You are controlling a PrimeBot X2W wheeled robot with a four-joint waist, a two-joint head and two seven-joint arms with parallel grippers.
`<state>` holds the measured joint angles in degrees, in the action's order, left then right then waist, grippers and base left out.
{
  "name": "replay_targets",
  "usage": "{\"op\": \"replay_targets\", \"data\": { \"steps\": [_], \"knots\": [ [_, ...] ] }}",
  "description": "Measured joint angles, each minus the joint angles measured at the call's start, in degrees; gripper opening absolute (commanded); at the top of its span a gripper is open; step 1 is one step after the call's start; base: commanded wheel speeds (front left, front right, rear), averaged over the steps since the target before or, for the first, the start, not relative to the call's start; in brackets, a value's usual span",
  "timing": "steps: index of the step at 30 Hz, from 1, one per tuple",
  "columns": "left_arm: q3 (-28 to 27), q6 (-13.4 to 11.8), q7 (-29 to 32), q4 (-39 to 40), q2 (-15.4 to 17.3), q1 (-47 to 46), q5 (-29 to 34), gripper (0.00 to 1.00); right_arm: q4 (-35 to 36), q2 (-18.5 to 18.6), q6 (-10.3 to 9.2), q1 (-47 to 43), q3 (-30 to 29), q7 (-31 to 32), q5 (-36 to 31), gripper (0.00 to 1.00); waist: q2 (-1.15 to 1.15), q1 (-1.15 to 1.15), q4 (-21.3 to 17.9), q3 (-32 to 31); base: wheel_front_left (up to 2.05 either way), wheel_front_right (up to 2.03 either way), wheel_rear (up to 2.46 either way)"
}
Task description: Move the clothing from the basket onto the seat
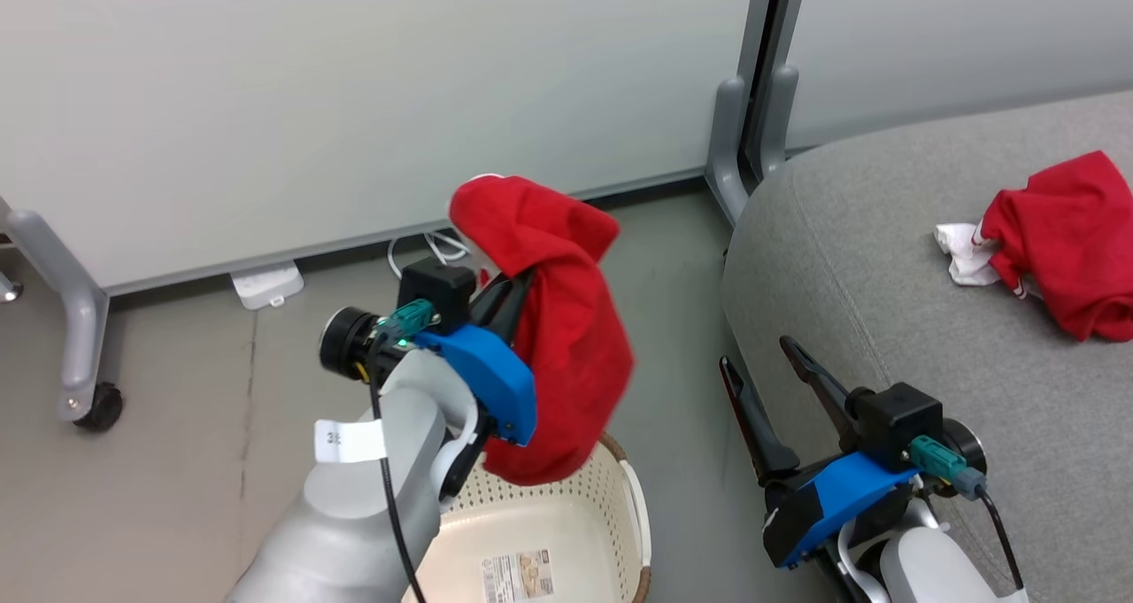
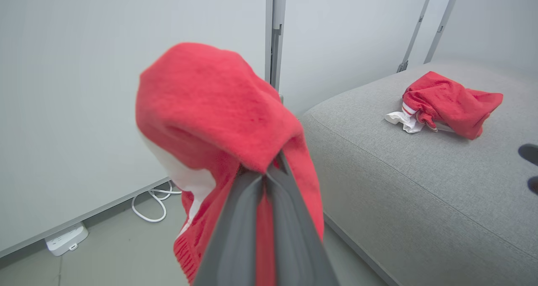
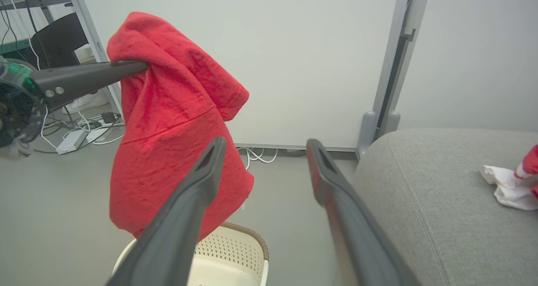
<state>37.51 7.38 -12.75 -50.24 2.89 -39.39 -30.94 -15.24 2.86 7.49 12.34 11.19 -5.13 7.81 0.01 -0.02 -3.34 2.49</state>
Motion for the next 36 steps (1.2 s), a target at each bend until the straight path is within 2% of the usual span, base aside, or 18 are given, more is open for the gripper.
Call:
{"op": "replay_targets", "data": {
  "steps": [10,26,36],
  "knots": [
    [7.14,-0.13,3.55,4.59,-0.01,-5.24,-4.17,0.00,0.22,0.00,0.00,-1.85,0.69,0.59,1.36,1.00,0.00,0.01,0.26,-3.91,0.00,0.00,0.00],
    [12.05,-1.55,3.49,3.50,0.00,-5.60,-9.27,0.00,0.29,0.00,0.00,-1.87,1.41,1.03,1.47,1.00,0.00,0.02,-0.46,-4.38,0.00,0.00,0.00],
    [14.23,-2.03,2.71,2.27,-0.01,-6.09,-11.27,0.00,-0.67,-0.01,0.00,5.60,8.17,3.99,3.50,1.00,0.00,0.02,-1.34,-3.41,0.00,0.00,0.00]
  ]
}}
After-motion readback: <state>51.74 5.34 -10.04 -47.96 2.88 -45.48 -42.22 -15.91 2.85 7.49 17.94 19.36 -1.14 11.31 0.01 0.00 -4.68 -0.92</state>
